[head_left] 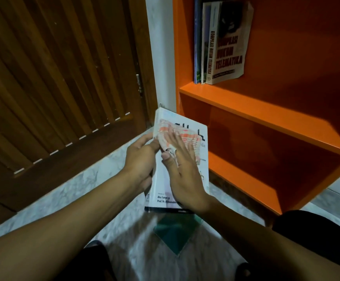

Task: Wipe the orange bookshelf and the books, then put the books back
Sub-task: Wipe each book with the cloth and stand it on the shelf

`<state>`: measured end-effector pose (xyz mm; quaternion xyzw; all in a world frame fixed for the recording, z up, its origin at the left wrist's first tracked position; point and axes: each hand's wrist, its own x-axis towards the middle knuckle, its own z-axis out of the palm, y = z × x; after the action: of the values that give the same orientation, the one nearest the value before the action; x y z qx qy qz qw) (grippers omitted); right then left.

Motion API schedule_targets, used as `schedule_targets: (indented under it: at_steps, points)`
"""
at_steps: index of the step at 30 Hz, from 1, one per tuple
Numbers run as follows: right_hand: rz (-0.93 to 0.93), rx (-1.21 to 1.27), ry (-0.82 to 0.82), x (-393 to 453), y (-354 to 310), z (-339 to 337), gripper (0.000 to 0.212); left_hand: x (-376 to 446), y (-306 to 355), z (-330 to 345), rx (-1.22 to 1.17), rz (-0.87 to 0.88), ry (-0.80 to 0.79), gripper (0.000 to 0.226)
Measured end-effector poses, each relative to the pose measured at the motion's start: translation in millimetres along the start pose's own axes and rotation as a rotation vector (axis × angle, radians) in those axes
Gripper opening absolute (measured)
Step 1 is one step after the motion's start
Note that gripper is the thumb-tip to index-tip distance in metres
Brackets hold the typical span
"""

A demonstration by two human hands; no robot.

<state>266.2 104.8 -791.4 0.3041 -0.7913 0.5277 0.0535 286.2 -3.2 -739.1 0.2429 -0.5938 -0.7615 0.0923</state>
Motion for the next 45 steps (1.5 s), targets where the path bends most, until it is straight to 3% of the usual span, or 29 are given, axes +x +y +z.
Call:
schedule_targets:
  at_steps: [7,13,18,21,25,27,29,30,33,40,42,45]
  points:
    - [-0.112,0.031,-0.236,-20,11,3,0.042,20,17,-14,-0.145,-0.009,0.175,0.028]
    - [-0.075,0.169,-0.185,-32,10,3,0.036,37,29,-38,-0.186,0.079,0.289,0.028]
    - [-0.028,0.212,-0.259,-25,10,-1,0.031,35,33,-46,-0.147,0.154,0.308,0.026]
    - [0.127,0.253,-0.278,-14,15,-5,0.033,31,33,-46,-0.104,0.203,0.282,0.026]
    - [0.255,0.192,-0.094,-1,20,-20,0.032,29,36,-49,-0.032,0.312,0.238,0.019]
    - [0.371,0.193,-0.075,5,26,-27,0.042,26,40,-50,0.003,0.34,0.168,0.02]
    - [0.44,0.263,-0.146,11,28,-35,0.064,23,43,-49,0.028,0.36,0.081,0.023]
    - [0.44,0.326,-0.185,13,29,-38,0.065,21,44,-48,0.038,0.377,0.047,0.024]
    - [0.412,0.469,-0.207,15,27,-43,0.041,15,47,-44,0.116,0.443,-0.031,0.026]
    - [0.424,0.535,0.016,24,21,-60,0.01,6,52,-47,0.457,0.445,-0.168,0.038]
    - [0.399,0.495,0.069,35,15,-74,0.009,5,56,-50,0.601,0.423,-0.184,0.047]
    - [0.356,0.45,0.1,53,6,-98,0.008,8,63,-41,0.564,0.366,-0.194,0.032]
